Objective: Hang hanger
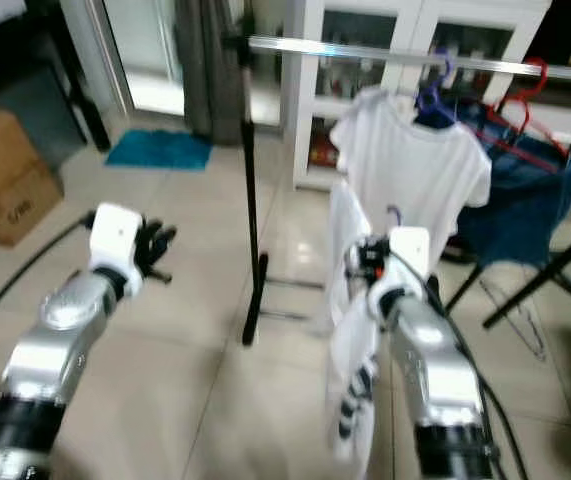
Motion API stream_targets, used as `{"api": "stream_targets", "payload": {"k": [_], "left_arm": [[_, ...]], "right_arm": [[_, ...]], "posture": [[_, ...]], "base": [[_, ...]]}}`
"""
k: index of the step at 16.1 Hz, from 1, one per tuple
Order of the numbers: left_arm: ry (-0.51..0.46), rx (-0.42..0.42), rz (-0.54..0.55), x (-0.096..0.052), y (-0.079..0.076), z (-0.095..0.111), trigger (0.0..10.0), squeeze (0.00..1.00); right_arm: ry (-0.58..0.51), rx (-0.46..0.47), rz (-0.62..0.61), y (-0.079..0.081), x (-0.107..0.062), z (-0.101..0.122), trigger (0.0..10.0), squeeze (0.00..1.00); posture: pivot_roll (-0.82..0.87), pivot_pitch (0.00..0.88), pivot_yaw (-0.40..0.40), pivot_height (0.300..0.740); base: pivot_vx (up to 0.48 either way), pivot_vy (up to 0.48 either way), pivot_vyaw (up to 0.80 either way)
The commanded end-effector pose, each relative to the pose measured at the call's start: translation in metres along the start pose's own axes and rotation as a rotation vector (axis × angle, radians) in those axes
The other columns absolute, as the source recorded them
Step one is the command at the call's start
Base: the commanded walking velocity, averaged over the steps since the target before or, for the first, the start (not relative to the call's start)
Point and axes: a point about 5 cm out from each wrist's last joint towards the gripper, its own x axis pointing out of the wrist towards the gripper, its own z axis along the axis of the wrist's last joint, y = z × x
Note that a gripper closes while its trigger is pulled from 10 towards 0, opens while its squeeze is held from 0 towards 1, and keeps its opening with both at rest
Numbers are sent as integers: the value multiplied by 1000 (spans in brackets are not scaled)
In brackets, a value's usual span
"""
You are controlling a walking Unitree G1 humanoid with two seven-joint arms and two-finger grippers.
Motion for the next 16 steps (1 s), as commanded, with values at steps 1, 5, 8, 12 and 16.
{"api": "stream_targets", "payload": {"k": [1, 5, 8, 12, 16], "left_arm": [[-5, 15, -28, 1, -4, 2, 10000, 0], [-4, 25, -50, 1, -5, 2, 10000, 0], [-10, 32, -61, 2, -5, 4, 10000, 0], [-13, 34, -58, 1, -4, 4, 10000, 0], [-13, 35, -57, 0, -4, 4, 10000, 0]], "right_arm": [[-44, 1, -5, -1, 0, 9, 10000, 0], [-57, -7, -7, 0, -1, 9, 10000, 0], [-57, 8, -9, 1, -1, 8, 10000, 0], [-81, -14, -12, 4, 2, 13, 10000, 0], [-85, -33, -3, 5, 4, 14, 10000, 0]], "posture": [[47, 0, -11, 740], [47, 0, -7, 740], [52, 0, -6, 740], [57, 0, -10, 740], [59, 0, -11, 740]], "base": [[360, 0, 0], [362, 0, 0], [361, 0, 0], [352, 0, 0], [343, 0, 0]]}}
